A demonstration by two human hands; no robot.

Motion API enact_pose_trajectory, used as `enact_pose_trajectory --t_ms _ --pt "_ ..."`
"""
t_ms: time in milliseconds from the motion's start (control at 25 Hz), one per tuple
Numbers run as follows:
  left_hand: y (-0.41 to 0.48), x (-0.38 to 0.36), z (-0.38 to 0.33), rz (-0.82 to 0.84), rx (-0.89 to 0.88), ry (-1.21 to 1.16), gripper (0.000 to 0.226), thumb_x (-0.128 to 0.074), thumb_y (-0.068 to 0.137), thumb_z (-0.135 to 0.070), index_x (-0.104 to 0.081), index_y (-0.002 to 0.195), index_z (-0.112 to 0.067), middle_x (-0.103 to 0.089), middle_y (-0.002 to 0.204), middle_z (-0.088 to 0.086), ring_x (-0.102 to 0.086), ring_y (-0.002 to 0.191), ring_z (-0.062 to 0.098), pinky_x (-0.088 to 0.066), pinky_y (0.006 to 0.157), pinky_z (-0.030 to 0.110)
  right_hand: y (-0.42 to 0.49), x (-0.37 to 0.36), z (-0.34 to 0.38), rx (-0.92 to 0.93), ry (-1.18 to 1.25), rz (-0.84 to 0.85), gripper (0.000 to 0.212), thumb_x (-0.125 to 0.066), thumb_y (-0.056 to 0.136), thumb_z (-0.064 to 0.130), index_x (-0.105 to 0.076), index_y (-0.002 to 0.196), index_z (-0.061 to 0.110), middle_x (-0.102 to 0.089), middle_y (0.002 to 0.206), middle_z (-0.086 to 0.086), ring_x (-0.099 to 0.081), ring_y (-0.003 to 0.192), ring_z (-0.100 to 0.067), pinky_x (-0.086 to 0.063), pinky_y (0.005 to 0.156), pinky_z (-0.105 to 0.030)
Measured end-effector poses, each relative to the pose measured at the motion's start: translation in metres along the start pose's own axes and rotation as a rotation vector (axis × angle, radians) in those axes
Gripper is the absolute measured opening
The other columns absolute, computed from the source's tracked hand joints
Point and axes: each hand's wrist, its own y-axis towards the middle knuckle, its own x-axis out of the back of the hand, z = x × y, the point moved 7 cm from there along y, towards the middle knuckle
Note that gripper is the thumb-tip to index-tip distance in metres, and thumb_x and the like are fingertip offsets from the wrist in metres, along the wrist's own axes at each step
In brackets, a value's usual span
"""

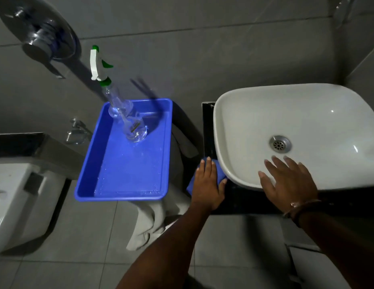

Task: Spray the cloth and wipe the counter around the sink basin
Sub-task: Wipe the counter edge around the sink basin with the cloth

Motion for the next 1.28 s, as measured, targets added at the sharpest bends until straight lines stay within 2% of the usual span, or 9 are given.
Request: enact_pose_trajectory --t_ms 280,520,720,840,920,1040,1160,1200,1280 --pt "-0.046 -0.013 -0.010 -0.156 0.251 -0.005 0.061 -0.020 0.104 -0.041 -0.015 0.156 -0.010 -0.012 0.166 0.007 -0.003 0.154 0.021 0.000 0.124 0.032 0.007 -0.003 0.000 0.012 0.049 0.000 0.068 -0.023 0.086 0.057 -0.066 0.121 0.016 -0.064 0.132 -0.009 -0.051 0.128 -0.036 -0.041 0.102 -0.052" --pt "-0.055 -0.026 -0.016 -0.184 0.276 0.102 0.063 -0.013 0.103 -0.044 -0.014 0.156 -0.011 -0.013 0.166 0.007 -0.004 0.154 0.021 0.002 0.124 0.033 0.009 -0.001 0.001 0.024 0.054 -0.022 0.066 -0.025 0.088 0.055 -0.066 0.119 0.014 -0.068 0.124 -0.009 -0.054 0.123 -0.037 -0.043 0.098 -0.050" --pt "-0.068 -0.065 -0.071 -0.089 0.168 0.072 0.067 -0.005 0.101 -0.048 -0.015 0.155 -0.011 -0.015 0.165 0.008 -0.005 0.154 0.021 0.015 0.123 0.029 0.007 -0.001 0.001 0.033 0.014 -0.021 0.065 -0.024 0.089 0.055 -0.068 0.115 0.013 -0.071 0.115 -0.008 -0.057 0.117 -0.036 -0.045 0.094 -0.049" --pt "-0.058 -0.071 -0.087 -0.063 0.185 0.055 0.065 -0.011 0.101 -0.045 -0.015 0.155 -0.009 -0.016 0.165 0.011 -0.007 0.154 0.024 0.006 0.124 0.034 0.006 -0.003 -0.001 0.038 0.014 -0.013 0.066 -0.024 0.089 0.056 -0.068 0.115 0.014 -0.071 0.116 -0.008 -0.056 0.119 -0.036 -0.044 0.097 -0.050" --pt "-0.057 -0.062 -0.085 -0.022 0.166 0.013 0.061 -0.022 0.102 -0.040 -0.022 0.154 -0.008 -0.018 0.164 0.010 -0.008 0.154 0.025 0.000 0.125 0.037 0.004 -0.003 0.001 0.032 0.017 0.011 0.066 -0.024 0.089 0.056 -0.065 0.121 0.015 -0.067 0.125 -0.008 -0.052 0.125 -0.036 -0.042 0.101 -0.051" --pt "-0.067 -0.017 -0.079 -0.074 0.125 -0.249 0.043 -0.039 0.101 -0.034 -0.055 0.136 -0.015 -0.038 0.157 0.003 -0.020 0.152 0.023 -0.006 0.125 0.040 0.004 0.010 0.002 0.038 0.051 -0.031 0.060 -0.033 0.092 0.052 -0.055 0.132 0.015 -0.050 0.146 -0.012 -0.041 0.136 -0.033 -0.032 0.110 -0.052" --pt "-0.089 0.070 -0.051 -0.493 0.134 -0.363 0.035 -0.049 0.095 -0.039 -0.073 0.101 -0.015 -0.061 0.133 -0.001 -0.043 0.140 0.025 -0.021 0.121 0.048 -0.042 0.019 0.013 0.153 0.255 -0.283 0.044 -0.047 0.089 0.035 -0.057 0.125 0.013 -0.048 0.144 -0.017 -0.045 0.130 -0.036 -0.032 0.110 -0.053" --pt "-0.089 0.094 -0.049 -0.585 0.083 -0.368 0.035 -0.048 0.095 -0.042 -0.071 0.101 -0.016 -0.061 0.133 0.002 -0.043 0.140 0.025 -0.022 0.120 0.049 -0.073 0.010 0.027 0.168 0.321 -0.332 0.038 -0.048 0.087 0.030 -0.058 0.120 0.015 -0.052 0.138 -0.016 -0.050 0.123 -0.036 -0.036 0.106 -0.051" --pt "-0.058 0.117 -0.055 -0.459 -0.112 -0.217 0.048 -0.040 0.097 -0.050 -0.059 0.126 -0.018 -0.044 0.152 0.006 -0.025 0.150 0.022 -0.011 0.124 0.042 -0.127 -0.035 0.077 0.027 0.439 -0.243 0.032 -0.052 0.083 0.027 -0.058 0.113 0.017 -0.053 0.127 -0.010 -0.055 0.111 -0.033 -0.046 0.095 -0.045"
